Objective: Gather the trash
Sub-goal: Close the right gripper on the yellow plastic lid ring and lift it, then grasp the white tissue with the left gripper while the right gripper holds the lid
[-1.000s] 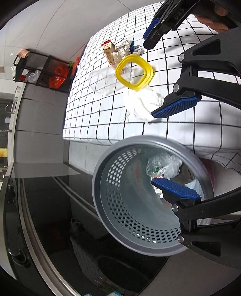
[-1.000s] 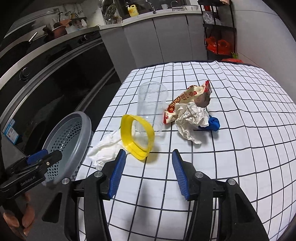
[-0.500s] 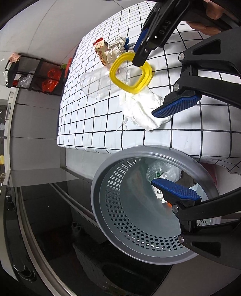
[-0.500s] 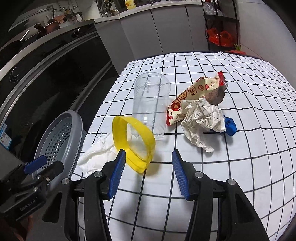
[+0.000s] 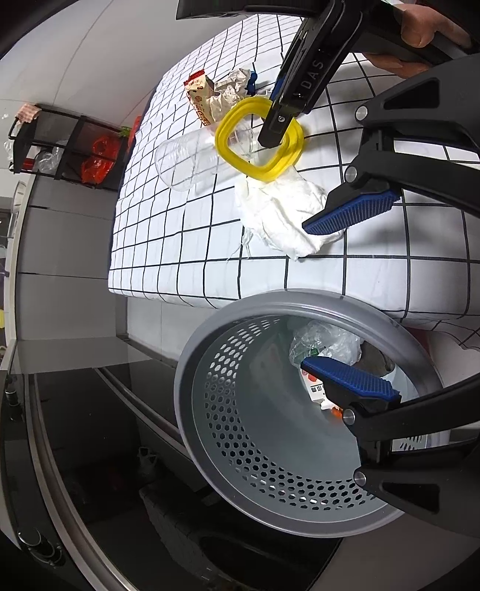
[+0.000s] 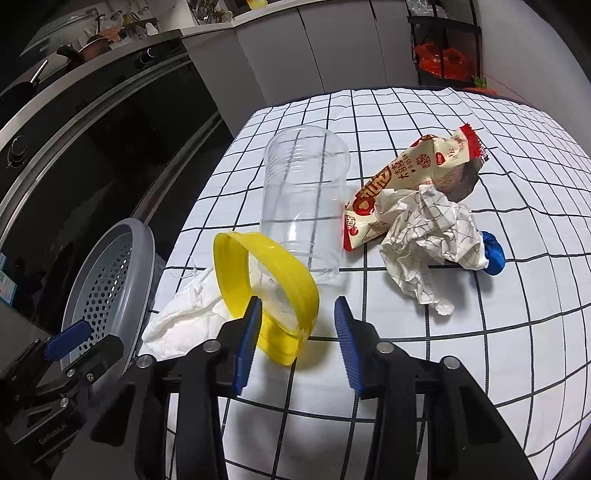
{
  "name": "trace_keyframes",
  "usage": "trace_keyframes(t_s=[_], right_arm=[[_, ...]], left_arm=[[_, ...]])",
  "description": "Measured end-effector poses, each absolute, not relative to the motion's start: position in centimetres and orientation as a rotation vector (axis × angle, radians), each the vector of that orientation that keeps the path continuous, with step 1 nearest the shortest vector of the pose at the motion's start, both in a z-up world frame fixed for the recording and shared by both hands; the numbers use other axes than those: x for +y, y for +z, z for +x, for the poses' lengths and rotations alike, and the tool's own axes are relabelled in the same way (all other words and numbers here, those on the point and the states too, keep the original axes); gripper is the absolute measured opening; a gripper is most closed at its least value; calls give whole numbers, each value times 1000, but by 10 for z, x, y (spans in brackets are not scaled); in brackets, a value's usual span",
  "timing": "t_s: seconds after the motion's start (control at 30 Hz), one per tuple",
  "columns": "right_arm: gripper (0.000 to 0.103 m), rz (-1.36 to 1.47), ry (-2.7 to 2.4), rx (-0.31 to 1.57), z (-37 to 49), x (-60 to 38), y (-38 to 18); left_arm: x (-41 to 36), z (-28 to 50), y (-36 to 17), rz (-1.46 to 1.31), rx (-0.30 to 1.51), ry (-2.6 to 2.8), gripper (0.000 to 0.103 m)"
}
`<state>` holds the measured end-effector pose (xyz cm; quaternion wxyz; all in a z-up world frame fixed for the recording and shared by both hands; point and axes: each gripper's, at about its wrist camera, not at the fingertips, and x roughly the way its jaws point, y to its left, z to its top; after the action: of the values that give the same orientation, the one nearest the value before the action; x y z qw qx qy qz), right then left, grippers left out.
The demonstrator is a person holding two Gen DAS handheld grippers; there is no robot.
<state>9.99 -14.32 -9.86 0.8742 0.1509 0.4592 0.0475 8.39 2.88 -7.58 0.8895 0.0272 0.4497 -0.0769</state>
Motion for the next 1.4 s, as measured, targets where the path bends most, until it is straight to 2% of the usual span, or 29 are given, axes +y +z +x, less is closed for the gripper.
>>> trace_keyframes(t_s=[0.1, 0.3, 0.6, 0.9, 1.3, 1.37, 1.4], right_arm=[[23, 320, 107, 956, 99, -144, -99], [13, 333, 118, 931, 93, -146, -95], [13, 375, 87, 844, 57, -173, -72], [13, 432, 20, 837, 12, -209, -68], [13, 441, 33, 824, 6, -214, -63], [13, 443, 37, 826, 8, -214, -64], [13, 444, 38, 827, 8, -214, -64]], left_arm=[[26, 85, -77, 61, 933, -170, 67], [18, 85, -77, 69, 925, -189, 67], [6, 82, -75, 85, 906, -211, 70], [-25, 93, -82, 123, 912, -262, 72], [-53, 110, -107, 160, 971, -278, 72], [-54, 111, -110, 157, 981, -280, 70], [-54, 111, -111, 156, 986, -280, 65]])
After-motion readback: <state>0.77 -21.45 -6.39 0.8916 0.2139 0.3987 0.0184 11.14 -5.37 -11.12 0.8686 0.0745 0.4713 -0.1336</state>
